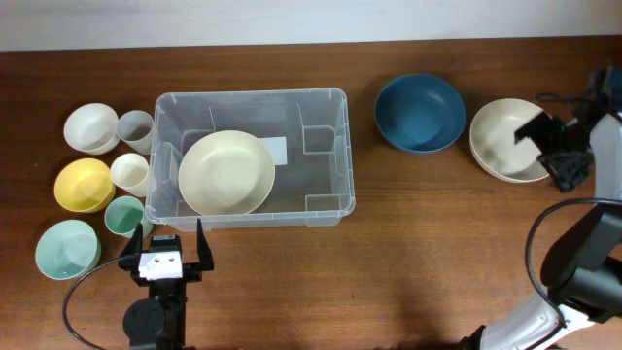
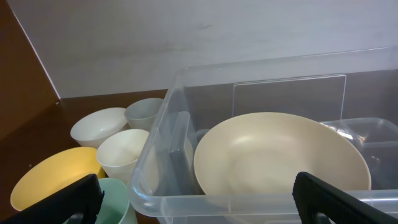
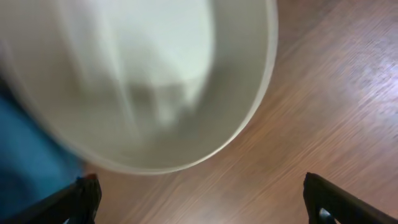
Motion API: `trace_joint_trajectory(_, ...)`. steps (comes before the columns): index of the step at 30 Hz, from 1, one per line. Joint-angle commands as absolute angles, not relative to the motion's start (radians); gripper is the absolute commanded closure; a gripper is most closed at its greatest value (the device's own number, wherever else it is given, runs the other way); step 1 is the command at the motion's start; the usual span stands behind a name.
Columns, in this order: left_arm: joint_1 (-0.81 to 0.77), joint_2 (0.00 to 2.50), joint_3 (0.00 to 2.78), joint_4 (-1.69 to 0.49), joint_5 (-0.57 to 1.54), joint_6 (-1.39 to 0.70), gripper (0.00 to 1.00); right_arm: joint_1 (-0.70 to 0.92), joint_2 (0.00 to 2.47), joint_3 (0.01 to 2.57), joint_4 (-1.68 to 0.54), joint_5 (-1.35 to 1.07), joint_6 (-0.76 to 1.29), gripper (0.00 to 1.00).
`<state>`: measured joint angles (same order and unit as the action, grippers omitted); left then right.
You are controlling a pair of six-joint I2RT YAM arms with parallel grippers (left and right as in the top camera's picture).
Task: Pack container
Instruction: 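Move the right gripper to the rim of the back cream bowl, then grip the back cream bowl rim with the right gripper and lift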
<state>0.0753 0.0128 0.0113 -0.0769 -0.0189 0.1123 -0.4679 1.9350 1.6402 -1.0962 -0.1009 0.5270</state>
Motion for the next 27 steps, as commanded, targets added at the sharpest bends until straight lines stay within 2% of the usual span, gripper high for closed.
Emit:
trace_joint_trajectory(1, 0.081, 0.007, 0.009, -0.083, -0.022, 0.128, 0.0, -0.491, 1.94, 1.551, -1.036, -0.093, 0.53, 0.01)
trace_joint_trajectory(10, 0.081, 0.007, 0.009, -0.083, -0.022, 0.128, 0.0, -0.492, 1.945, 1.386, -0.796, -0.08, 0.531, 0.0)
trace_joint_trajectory(21, 0.081, 0.007, 0.009, -0.083, -0.022, 0.128, 0.0, -0.492, 2.02, 1.382, -0.755, -0.067, 0.531, 0.05)
trace_joint_trajectory(23, 0.081, 0.007, 0.009, -0.083, -0.022, 0.128, 0.0, -0.492, 2.032, 1.381, -0.751, -0.066, 0.531, 0.1)
trace_joint_trajectory(27, 0.081, 0.007, 0.009, -0.083, -0.022, 0.128, 0.0, -0.492, 2.041, 1.381, -0.743, -0.066, 0.531, 0.28)
